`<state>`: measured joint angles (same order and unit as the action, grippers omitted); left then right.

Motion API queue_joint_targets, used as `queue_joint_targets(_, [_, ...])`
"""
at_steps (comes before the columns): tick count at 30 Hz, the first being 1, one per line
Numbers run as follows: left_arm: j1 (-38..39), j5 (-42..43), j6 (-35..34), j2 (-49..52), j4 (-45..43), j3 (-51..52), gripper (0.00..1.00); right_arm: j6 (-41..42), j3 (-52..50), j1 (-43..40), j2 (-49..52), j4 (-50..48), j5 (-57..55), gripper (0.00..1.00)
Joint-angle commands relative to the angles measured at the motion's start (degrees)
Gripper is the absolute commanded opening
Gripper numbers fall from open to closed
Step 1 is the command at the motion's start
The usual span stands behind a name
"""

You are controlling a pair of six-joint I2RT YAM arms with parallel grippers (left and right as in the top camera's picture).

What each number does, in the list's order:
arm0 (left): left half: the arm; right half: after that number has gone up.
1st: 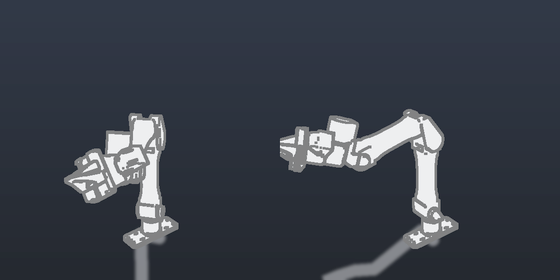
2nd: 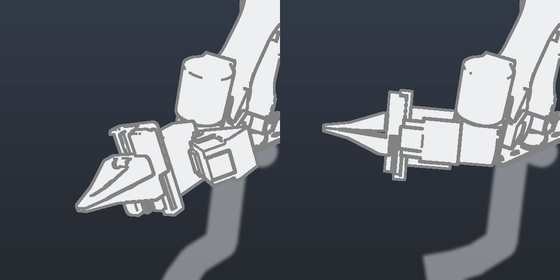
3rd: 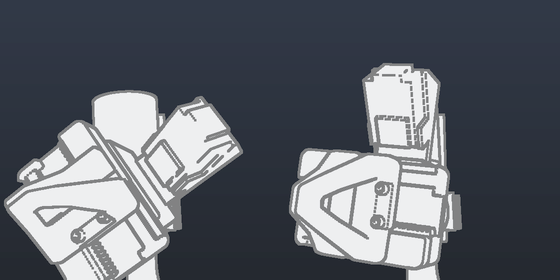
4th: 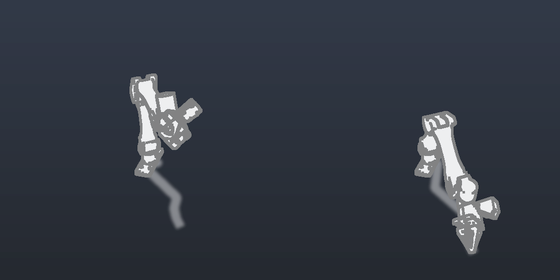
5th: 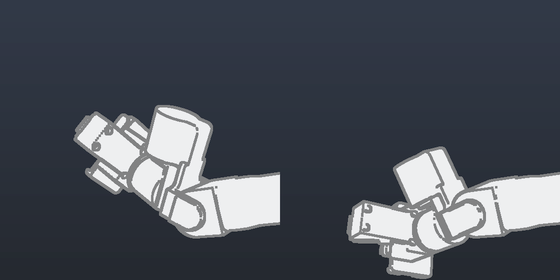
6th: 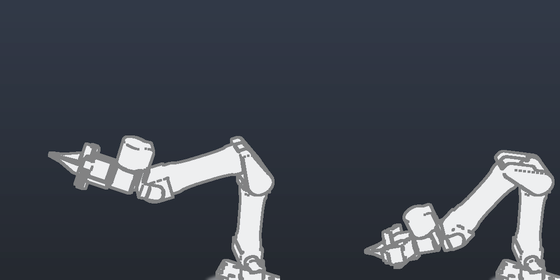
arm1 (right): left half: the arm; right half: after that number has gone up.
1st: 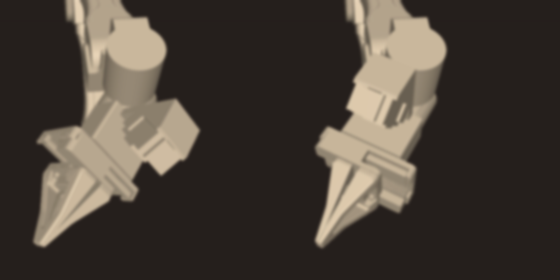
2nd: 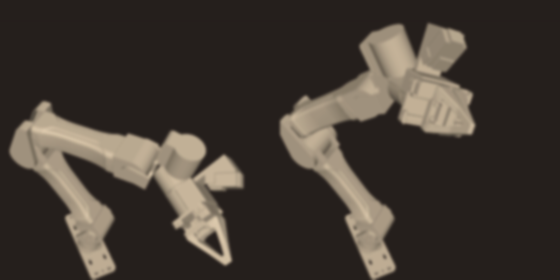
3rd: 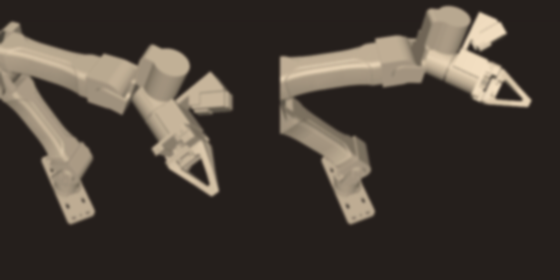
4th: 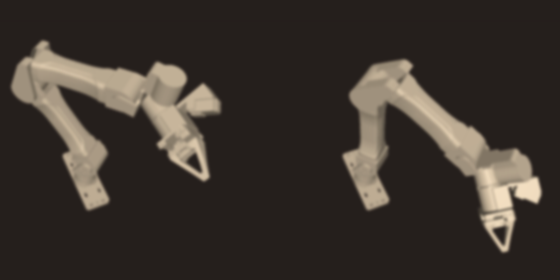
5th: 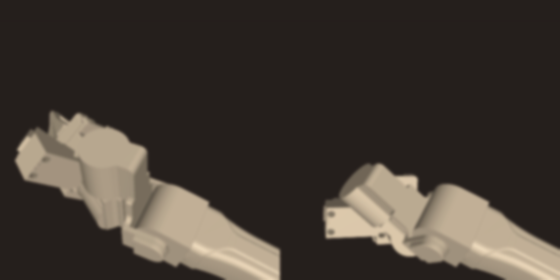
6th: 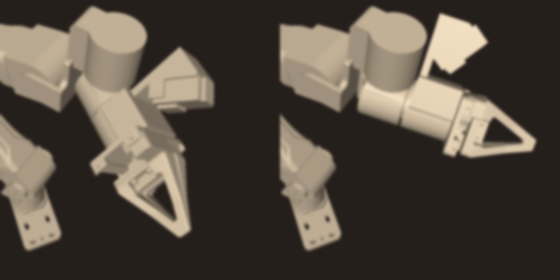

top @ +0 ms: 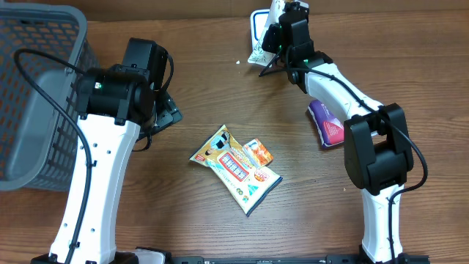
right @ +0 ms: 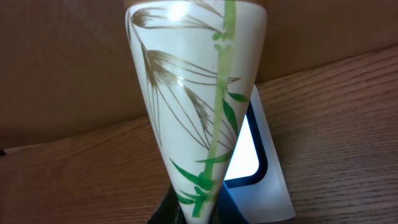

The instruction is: Scan the item barcode

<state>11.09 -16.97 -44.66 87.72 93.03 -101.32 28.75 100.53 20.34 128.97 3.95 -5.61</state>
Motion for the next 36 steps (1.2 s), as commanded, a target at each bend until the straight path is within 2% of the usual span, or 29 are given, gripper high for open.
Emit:
queue_joint_targets(1, [-0.22, -1.03, -0.57, 0.02, -0.11, -1.05, 1.00, 0.39, 2.47, -0.04, -1.66, -1.33, -1.90, 0.04])
queue_joint_targets(8, [-0.22, -1.03, -0.57, 0.02, -0.11, -1.05, 1.00, 0.42, 2.47, -1.27, -5.40, -0.37, -2.84, 0.04])
queue_joint_targets(13, [-0.22, -1.03, -0.57, 0.02, -0.11, -1.05, 1.00, 0.48, 2.47, -6.58, -12.17, 5.27, -2.97, 0.04])
queue_joint_targets(20, [-0.22, -1.03, -0.57, 0.02, -0.11, -1.05, 1.00, 4.31, 2.47, -21.05, -19.04, 20.81, -2.95, 0.04])
queue_joint_targets(28, [-0.22, -1.03, -0.57, 0.02, -0.11, -1.05, 1.00, 4.28, 2.36, -39.56, -17.88, 38.71, -4.81, 0.04])
queue_joint_targets(36, [-0.22, -1.03, -0.57, 0.02, -0.11, -1.05, 1.00, 2.29, -0.44, -52.94, -15.06, 41.64, -9.03, 0.04])
